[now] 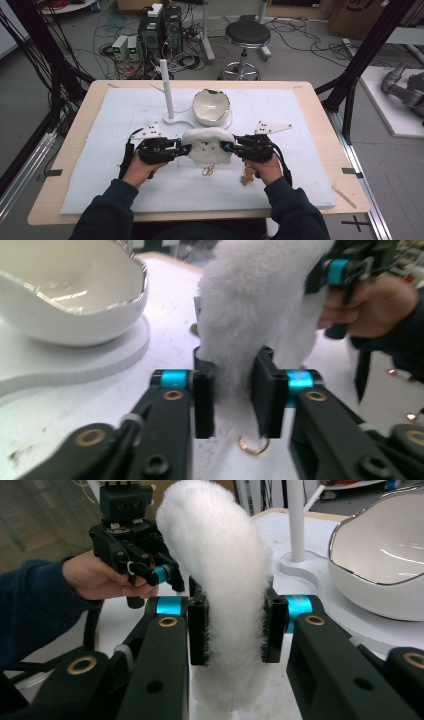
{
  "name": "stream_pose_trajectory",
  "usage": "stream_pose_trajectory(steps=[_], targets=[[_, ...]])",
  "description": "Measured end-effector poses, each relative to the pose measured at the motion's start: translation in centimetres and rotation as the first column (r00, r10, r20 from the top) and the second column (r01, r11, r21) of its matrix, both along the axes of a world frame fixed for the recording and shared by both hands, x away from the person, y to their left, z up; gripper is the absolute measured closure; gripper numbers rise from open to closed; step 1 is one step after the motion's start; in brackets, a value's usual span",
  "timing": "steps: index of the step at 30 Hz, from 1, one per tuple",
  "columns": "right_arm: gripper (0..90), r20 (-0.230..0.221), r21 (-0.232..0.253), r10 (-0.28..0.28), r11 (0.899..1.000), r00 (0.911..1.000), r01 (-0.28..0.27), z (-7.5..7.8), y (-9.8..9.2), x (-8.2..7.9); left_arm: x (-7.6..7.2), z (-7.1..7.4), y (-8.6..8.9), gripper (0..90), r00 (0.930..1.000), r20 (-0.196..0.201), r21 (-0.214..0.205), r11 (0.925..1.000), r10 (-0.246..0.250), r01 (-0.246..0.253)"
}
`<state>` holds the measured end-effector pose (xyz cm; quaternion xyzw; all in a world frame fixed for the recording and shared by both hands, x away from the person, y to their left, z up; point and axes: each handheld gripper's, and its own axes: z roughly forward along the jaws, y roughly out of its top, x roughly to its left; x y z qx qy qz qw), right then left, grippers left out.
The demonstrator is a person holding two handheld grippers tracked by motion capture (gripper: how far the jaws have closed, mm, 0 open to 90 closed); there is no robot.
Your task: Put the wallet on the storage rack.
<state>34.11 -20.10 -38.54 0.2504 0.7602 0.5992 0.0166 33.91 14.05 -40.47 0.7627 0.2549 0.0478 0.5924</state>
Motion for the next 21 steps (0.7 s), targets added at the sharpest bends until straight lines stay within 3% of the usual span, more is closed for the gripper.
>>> stream_pose_trajectory(steps=[2,3,4,8,10,12,14,18,21], targets=[[74.1,0.003,-0.011,-0.002,1.000,1.0000,0.002,0.1,0.0,0.0,0.1,0.0,0.2,66.1,0.9997,-0.004,0.004,0.9997,0.025,-0.025],[74.7,0.019,-0.022,-0.011,1.000,0.9998,0.011,0.5,-0.1,0.0,0.2,0.0,0.4,57.1,0.9988,-0.005,0.007,0.9988,0.049,-0.049],[74.8,0.032,-0.031,-0.019,0.999,0.9993,0.020,0.8,-0.2,0.0,0.3,0.1,0.7,54.2,0.9974,-0.007,0.008,0.9974,0.072,-0.071],[75.1,0.060,-0.048,-0.040,0.998,0.9974,0.043,1.9,-0.6,0.3,0.7,0.2,2.6,44.2,0.9867,0.013,0.027,0.9863,0.162,-0.163],[75.1,0.073,-0.058,-0.057,0.996,0.9957,0.061,2.5,-0.9,0.6,0.8,0.2,3.8,36.7,0.9771,0.025,0.026,0.9769,0.211,-0.212],[75.1,0.084,-0.076,-0.073,0.994,0.9938,0.080,3.1,-1.0,1.2,0.9,0.2,5.1,28.2,0.9620,0.046,0.032,0.9621,0.269,-0.271],[75.1,0.090,-0.097,-0.082,0.991,0.9925,0.091,3.8,-1.0,1.9,1.1,0.2,6.4,22.2,0.9485,0.047,0.013,0.9492,0.313,-0.314],[75.0,0.112,-0.132,-0.094,0.985,0.9893,0.108,5.4,-0.6,3.4,1.4,-0.1,8.2,22.3,0.9297,0.024,0.008,0.9299,0.367,-0.368],[75.1,0.132,-0.152,-0.094,0.982,0.9868,0.114,6.9,0.0,4.5,1.6,-0.4,8.6,22.3,0.9225,0.010,0.007,0.9225,0.386,-0.386]])
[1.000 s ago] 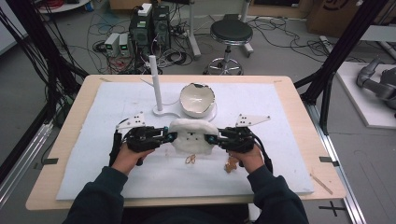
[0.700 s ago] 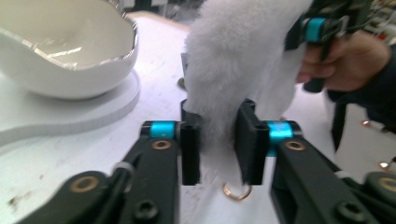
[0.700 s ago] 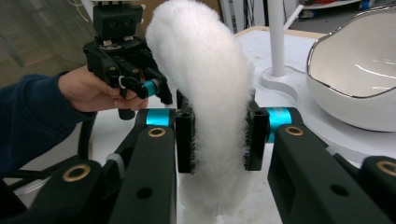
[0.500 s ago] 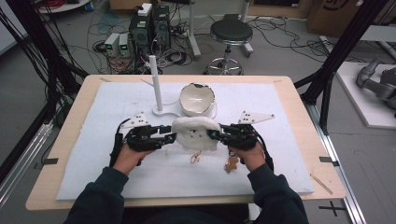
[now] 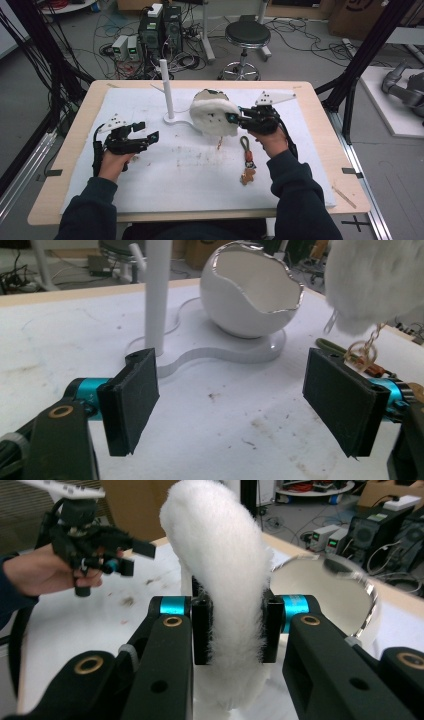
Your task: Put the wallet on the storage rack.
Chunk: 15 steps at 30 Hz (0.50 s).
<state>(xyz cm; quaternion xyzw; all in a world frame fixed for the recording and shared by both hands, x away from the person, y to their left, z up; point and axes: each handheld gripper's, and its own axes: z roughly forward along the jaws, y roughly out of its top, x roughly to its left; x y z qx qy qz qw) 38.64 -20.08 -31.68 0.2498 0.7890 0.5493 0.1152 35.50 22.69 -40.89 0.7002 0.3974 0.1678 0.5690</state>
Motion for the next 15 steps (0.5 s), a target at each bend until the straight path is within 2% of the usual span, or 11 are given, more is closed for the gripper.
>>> stream_pose_trajectory(steps=[6,9,11,15], targets=[[75.1,0.046,-0.050,-0.011,0.999,0.9989,0.014,3.2,1.7,2.2,0.0,0.0,0.0,22.3,1.0000,0.005,-0.002,1.0000,0.001,-0.001],[75.1,0.072,-0.059,-0.029,0.998,0.9970,0.033,4.5,2.2,3.3,0.0,0.0,0.2,22.2,0.9998,0.013,-0.009,0.9999,0.013,-0.013],[75.1,0.069,-0.065,-0.044,0.997,0.9967,0.049,5.0,2.4,4.1,0.1,0.0,0.3,22.3,0.9998,0.012,-0.017,0.9998,0.013,-0.013],[75.1,0.095,-0.105,-0.075,0.991,0.9927,0.085,5.3,2.9,6.2,0.1,0.0,0.1,22.3,1.0000,0.004,-0.012,0.9999,0.004,-0.004]])
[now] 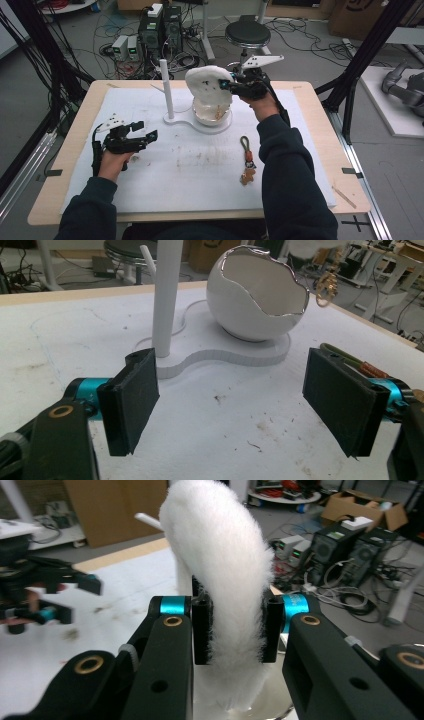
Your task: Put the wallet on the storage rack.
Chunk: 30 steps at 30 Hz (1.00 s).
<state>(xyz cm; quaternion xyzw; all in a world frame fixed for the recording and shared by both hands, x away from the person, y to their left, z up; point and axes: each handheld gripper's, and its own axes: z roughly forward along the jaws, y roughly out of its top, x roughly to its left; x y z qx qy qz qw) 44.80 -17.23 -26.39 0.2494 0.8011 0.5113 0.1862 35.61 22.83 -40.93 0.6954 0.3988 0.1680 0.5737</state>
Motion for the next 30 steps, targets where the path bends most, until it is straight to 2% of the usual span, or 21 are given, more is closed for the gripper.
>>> stream_pose_trajectory(steps=[2,8,11,15,18,20,22,23,24,26,30], targets=[[75.1,0.000,-0.007,-0.008,1.000,1.0000,0.008,-0.1,0.1,0.3,0.0,0.0,-0.1,22.3,1.0000,-0.003,-0.004,1.0000,-0.001,0.001],[75.1,0.017,-0.082,-0.050,0.995,0.9986,0.051,-0.9,0.1,1.8,0.1,-0.1,0.0,22.3,1.0000,-0.007,-0.009,1.0000,-0.002,0.002],[75.0,0.022,-0.063,-0.057,0.996,0.9981,0.059,-0.8,-0.2,2.1,0.1,-0.1,0.0,22.3,0.9999,-0.011,-0.009,1.0000,-0.002,0.002],[75.0,0.059,-0.063,-0.062,0.996,0.9963,0.066,-0.1,-0.1,2.0,0.1,-0.1,-0.1,22.3,0.9999,-0.014,-0.011,0.9999,-0.004,0.004],[75.0,0.068,-0.098,-0.059,0.993,0.9960,0.065,-0.1,-0.1,2.0,0.1,-0.1,0.0,22.3,0.9999,-0.013,-0.010,0.9999,-0.004,0.004],[75.0,0.056,-0.159,-0.056,0.985,0.9968,0.064,-0.5,0.0,2.0,0.1,-0.1,0.0,22.3,0.9999,-0.014,-0.012,0.9999,-0.003,0.002],[75.0,0.067,-0.228,-0.040,0.972,0.9969,0.055,-1.0,0.3,2.1,0.1,-0.1,0.0,22.3,0.9999,-0.016,-0.012,0.9999,-0.003,0.003],[74.9,0.061,-0.276,-0.028,0.960,0.9977,0.044,-1.4,0.6,2.0,0.1,-0.1,0.0,22.3,0.9999,-0.017,-0.013,0.9999,-0.003,0.003],[74.9,0.061,-0.276,-0.028,0.960,0.9977,0.044,-1.4,0.6,2.0,0.1,-0.1,0.0,22.3,0.9998,-0.018,-0.013,0.9999,-0.002,0.002],[74.9,0.061,-0.311,-0.018,0.950,0.9980,0.036,-1.8,1.0,2.0,0.1,-0.1,0.0,22.3,0.9998,-0.018,-0.013,0.9999,-0.003,0.003],[74.9,0.059,-0.391,-0.012,0.920,0.9982,0.034,-2.7,1.9,2.3,0.1,-0.2,0.0,22.3,0.9998,-0.020,-0.016,0.9999,-0.003,0.003]])
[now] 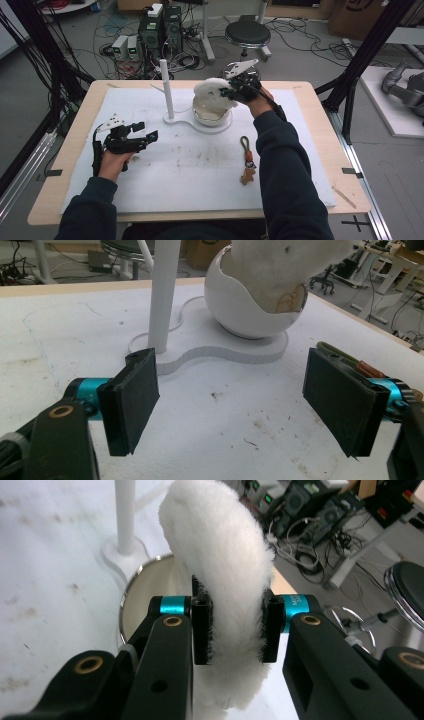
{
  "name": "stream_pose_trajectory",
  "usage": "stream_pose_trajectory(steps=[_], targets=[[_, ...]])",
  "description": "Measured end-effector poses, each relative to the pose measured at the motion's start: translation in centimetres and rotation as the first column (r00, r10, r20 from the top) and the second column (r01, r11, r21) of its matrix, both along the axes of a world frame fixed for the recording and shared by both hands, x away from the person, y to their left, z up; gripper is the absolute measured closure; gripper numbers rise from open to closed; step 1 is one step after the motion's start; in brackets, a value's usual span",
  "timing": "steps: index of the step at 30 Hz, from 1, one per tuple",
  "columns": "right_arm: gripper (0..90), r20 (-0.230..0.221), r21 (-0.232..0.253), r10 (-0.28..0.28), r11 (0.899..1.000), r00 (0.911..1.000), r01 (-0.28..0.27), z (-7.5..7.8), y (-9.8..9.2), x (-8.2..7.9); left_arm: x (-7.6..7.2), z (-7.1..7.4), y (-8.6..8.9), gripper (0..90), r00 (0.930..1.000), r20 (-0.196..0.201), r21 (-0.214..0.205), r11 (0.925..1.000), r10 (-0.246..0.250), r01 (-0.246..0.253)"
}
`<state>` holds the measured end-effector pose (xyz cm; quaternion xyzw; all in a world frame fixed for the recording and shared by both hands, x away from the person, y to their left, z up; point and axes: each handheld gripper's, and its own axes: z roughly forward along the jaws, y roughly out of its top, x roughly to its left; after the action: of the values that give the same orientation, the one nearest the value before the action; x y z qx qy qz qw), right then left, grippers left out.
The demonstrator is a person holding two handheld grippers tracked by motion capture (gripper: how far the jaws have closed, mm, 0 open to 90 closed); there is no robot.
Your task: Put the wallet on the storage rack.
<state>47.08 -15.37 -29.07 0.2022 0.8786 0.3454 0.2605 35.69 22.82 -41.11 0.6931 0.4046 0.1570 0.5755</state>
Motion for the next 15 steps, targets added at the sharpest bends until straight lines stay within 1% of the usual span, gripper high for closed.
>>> stream_pose_trajectory(steps=[2,3,6,9,10,11,12,13,14,15], targets=[[74.8,-0.013,-0.011,-0.006,1.000,0.9999,0.006,-0.4,0.3,0.2,0.0,0.0,0.0,22.3,1.0000,-0.002,0.001,1.0000,-0.001,0.001],[74.7,-0.024,-0.010,-0.008,1.000,0.9997,0.008,-0.6,0.4,0.2,0.0,0.0,0.0,22.3,1.0000,-0.003,0.002,1.0000,-0.003,0.003],[73.7,-0.033,0.006,-0.018,1.000,0.9993,0.018,-1.4,0.6,0.3,0.0,-0.1,-0.1,22.3,1.0000,-0.004,0.005,1.0000,-0.004,0.004],[70.3,-0.043,0.078,-0.033,0.996,0.9985,0.037,-2.2,0.2,0.3,0.0,-0.1,-0.1,22.3,0.9999,-0.008,0.007,0.9999,-0.007,0.007],[67.8,-0.055,0.098,-0.031,0.995,0.9980,0.036,-2.4,-0.1,0.3,0.0,-0.2,-0.1,22.3,0.9999,-0.009,0.007,0.9999,-0.008,0.008],[61.3,-0.079,0.126,-0.049,0.990,0.9956,0.059,-2.7,-0.4,0.2,0.0,-0.2,-0.1,22.3,0.9999,-0.008,0.008,1.0000,-0.006,0.006],[61.3,-0.079,0.126,-0.049,0.990,0.9956,0.059,-2.7,-0.4,0.2,0.0,-0.2,-0.1,22.3,0.9999,-0.011,0.008,0.9999,-0.007,0.007],[60.5,-0.087,0.139,-0.056,0.988,0.9946,0.068,-2.9,-0.7,0.2,0.0,-0.2,-0.1,22.3,0.9999,-0.010,0.009,0.9999,-0.007,0.008],[60.2,-0.081,0.160,-0.055,0.985,0.9952,0.068,-3.2,-1.1,0.1,-0.1,-0.2,-0.1,22.3,0.9999,-0.012,0.009,0.9999,-0.009,0.009],[58.5,-0.085,0.186,-0.058,0.980,0.9946,0.073,-3.5,-1.5,0.0,-0.1,-0.2,-0.1,22.3,0.9999,-0.012,0.009,0.9999,-0.009,0.009]])
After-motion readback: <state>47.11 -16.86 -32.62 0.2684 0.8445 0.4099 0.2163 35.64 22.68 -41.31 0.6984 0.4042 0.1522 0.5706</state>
